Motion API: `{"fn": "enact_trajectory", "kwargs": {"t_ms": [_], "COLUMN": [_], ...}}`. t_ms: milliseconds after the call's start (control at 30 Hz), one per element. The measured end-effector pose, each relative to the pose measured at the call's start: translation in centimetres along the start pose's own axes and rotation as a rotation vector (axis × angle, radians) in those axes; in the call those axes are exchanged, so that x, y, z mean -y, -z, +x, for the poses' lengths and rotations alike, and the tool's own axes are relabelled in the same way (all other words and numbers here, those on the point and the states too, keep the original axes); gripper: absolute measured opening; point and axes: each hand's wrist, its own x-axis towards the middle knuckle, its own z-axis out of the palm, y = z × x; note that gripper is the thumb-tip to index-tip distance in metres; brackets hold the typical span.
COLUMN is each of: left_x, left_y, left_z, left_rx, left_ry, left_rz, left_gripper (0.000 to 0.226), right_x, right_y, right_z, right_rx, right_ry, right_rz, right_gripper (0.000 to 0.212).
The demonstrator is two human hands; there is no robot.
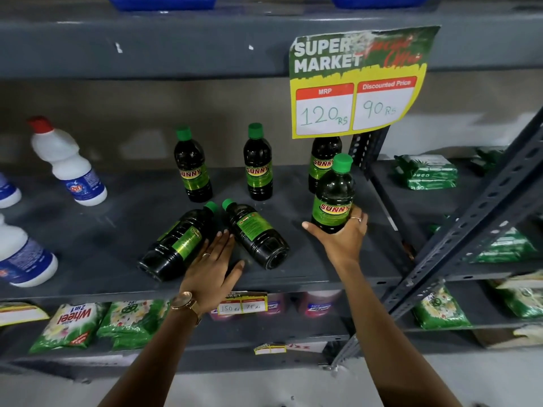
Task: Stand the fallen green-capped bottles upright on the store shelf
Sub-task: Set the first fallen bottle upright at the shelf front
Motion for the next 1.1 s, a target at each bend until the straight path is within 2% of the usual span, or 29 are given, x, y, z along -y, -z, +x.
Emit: {"fn": "enact_trajectory", "kwargs": {"t_ms": [100,200,567,767,900,1100], "left_x": [-0.1,-0.2,-0.4,-0.2,0.0,-0.6], "left_y": [0.0,0.1,0.1,0.0,-0.1,-0.2], "left_z": [-0.1,0.0,0.1,0.0,-0.1,0.5], "left_rx": [0.022,0.045,0.006,0.026,0.013,-0.012], "left_ry": [0.006,0.010,0.005,-0.001,-0.009,0.008], "left_rz": [-0.001,-0.002,0.005,-0.016,-0.056,-0.055], "left_gripper": [0.085,0.082,0.079,0.080,0.079,0.078], "right_x": [-0.4,-0.7,-1.6,-2.3,-1.6,-2.3], "right_y": [1.2,2.0,6.1,7.4,7.4,7.6], "right_z": [0.1,0.3,-6.0,-6.9,-7.0,-6.1], "right_rx": [0.128,0.174,0.184,0.311,0.294,0.306], "right_ry": [0.011,0.009,-0.002,0.015,0.066,0.032], "right_rz": [0.057,0.028,0.010,-0.070,-0.119,-0.187], "right_gripper": [0.090,0.072,0.060,0.080,0.089,0.087]}}
